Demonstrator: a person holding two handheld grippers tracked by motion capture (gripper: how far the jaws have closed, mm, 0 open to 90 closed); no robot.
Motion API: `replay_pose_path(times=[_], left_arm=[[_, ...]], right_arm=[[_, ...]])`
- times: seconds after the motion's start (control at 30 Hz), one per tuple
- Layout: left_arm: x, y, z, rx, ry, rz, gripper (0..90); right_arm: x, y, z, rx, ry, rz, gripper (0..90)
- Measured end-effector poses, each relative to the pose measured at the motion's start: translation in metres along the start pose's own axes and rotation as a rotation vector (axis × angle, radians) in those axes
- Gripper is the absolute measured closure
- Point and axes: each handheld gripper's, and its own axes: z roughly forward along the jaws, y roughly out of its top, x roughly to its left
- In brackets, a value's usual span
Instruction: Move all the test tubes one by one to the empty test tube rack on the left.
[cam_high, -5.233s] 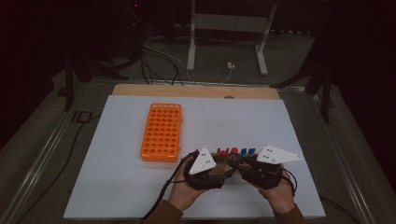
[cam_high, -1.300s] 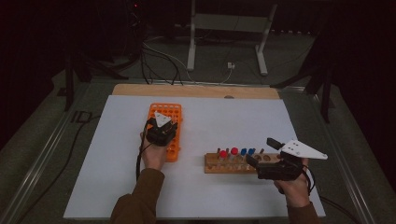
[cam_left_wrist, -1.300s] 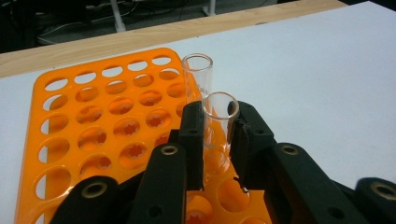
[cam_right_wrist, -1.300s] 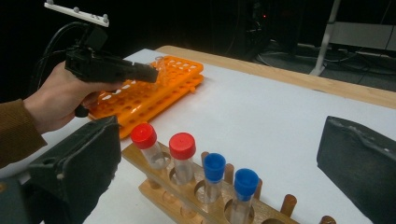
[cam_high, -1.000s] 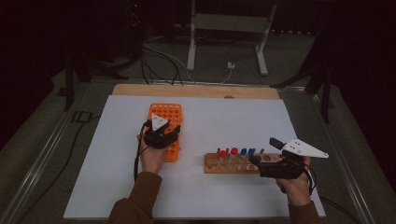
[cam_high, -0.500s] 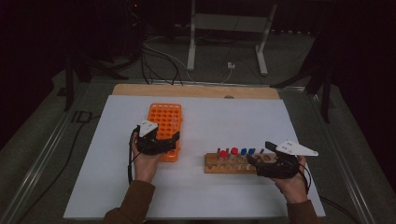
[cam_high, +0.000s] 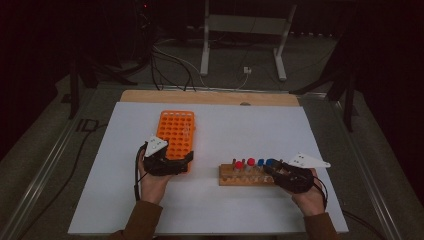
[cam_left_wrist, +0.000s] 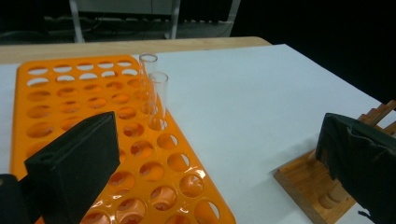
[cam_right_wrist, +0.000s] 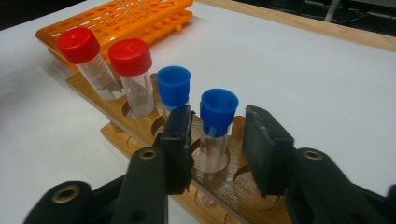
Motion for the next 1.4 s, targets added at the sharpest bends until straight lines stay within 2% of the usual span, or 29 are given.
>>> replay_pose_path(times=[0.17,0.33,0.53,0.67,1.0,1.13,1.4], left_arm=[[-0.005,-0.001,-0.004,0.002,0.004,0.039,0.6],[-0.008,-0.003,-0.003,-0.002,-0.017,0.020,0.6],[-0.011,-0.005,-0.001,0.004,-0.026,0.025,0.6],[-0.010,-0.005,-0.001,-0.002,-0.042,0.001,0.6],[-0.016,-0.001,-0.003,-0.015,-0.059,0.014,0.6],[-0.018,-0.001,-0.002,-0.015,-0.061,0.020,0.6],[-0.020,-0.001,-0.002,-0.014,-0.065,0.029,0.6]], right_arm=[[0.000,-0.002,0.004,-0.005,0.002,-0.010,68.8],[0.003,-0.002,0.006,-0.011,0.006,-0.017,75.5],[0.003,-0.002,0.005,-0.012,0.010,-0.015,76.3],[0.002,-0.002,0.003,-0.022,0.009,-0.009,76.4],[0.001,0.005,-0.011,-0.077,0.001,0.002,76.4],[0.002,0.012,-0.018,-0.092,-0.001,0.020,76.4],[0.008,0.028,-0.033,-0.141,-0.014,0.018,76.4]])
